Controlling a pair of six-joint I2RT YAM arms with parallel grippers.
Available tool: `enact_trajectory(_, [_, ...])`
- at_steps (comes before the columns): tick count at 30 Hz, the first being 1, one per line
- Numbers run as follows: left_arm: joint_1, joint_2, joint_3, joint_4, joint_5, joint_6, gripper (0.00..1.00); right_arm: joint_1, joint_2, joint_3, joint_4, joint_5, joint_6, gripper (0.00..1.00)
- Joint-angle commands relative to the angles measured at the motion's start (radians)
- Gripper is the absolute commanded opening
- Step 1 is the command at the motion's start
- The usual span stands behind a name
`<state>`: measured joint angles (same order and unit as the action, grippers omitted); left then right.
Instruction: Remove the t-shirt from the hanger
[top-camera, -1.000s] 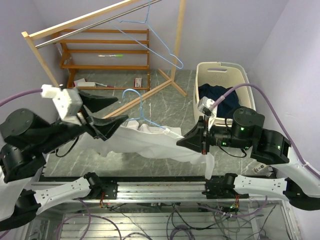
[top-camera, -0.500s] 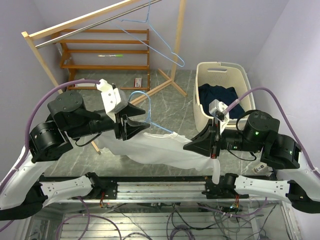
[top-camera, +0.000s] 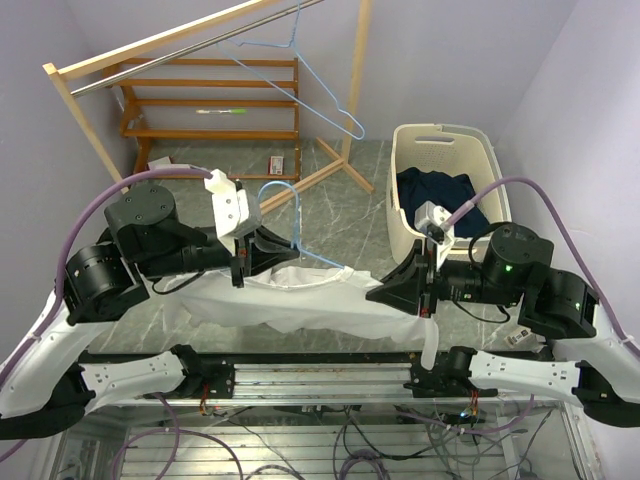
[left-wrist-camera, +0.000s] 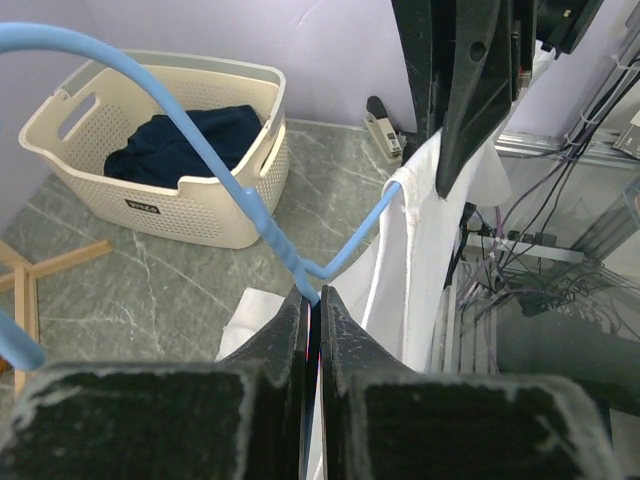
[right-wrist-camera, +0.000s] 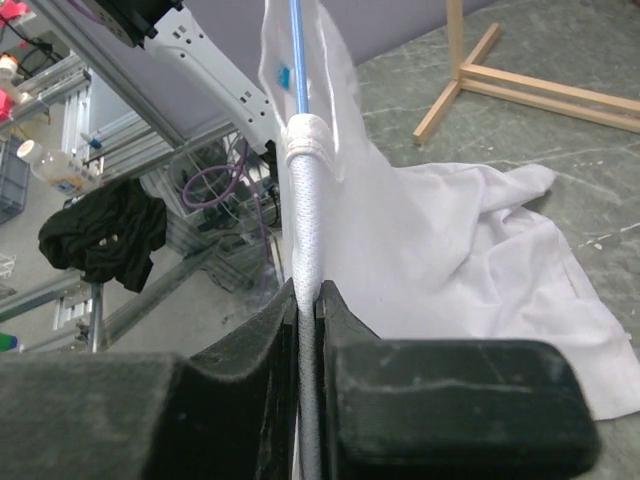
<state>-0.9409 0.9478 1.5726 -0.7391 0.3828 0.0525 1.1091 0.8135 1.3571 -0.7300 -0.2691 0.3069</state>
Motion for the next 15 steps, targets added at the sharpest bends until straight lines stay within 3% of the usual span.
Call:
enact_trajectory(1, [0.000, -0.046, -0.015, 0.028, -0.043, -0.013, 0.07, 0.002, -0.054, -0.020, 0.013, 0.062, 0.002, 0.25])
enact_trajectory(3, [-0.001, -0.071, -0.015, 0.024, -0.069, -0.011, 0.07, 0.002, -0.084, -0.034, -0.007, 0.090, 0.009, 0.42])
enact_trajectory(5, [-0.001, -0.086, -0.004, 0.009, -0.089, -0.008, 0.07, 0.003, -0.117, -0.043, -0.034, 0.120, 0.019, 0.52])
enact_trajectory(11, [0.000, -0.106, 0.026, -0.013, -0.118, -0.003, 0.07, 0.002, -0.206, -0.061, -0.100, 0.165, 0.049, 0.54])
enact_trajectory(15, [0.000, -0.109, 0.023, -0.008, -0.115, -0.007, 0.07, 0.002, -0.243, -0.094, -0.106, 0.185, 0.064, 0.47])
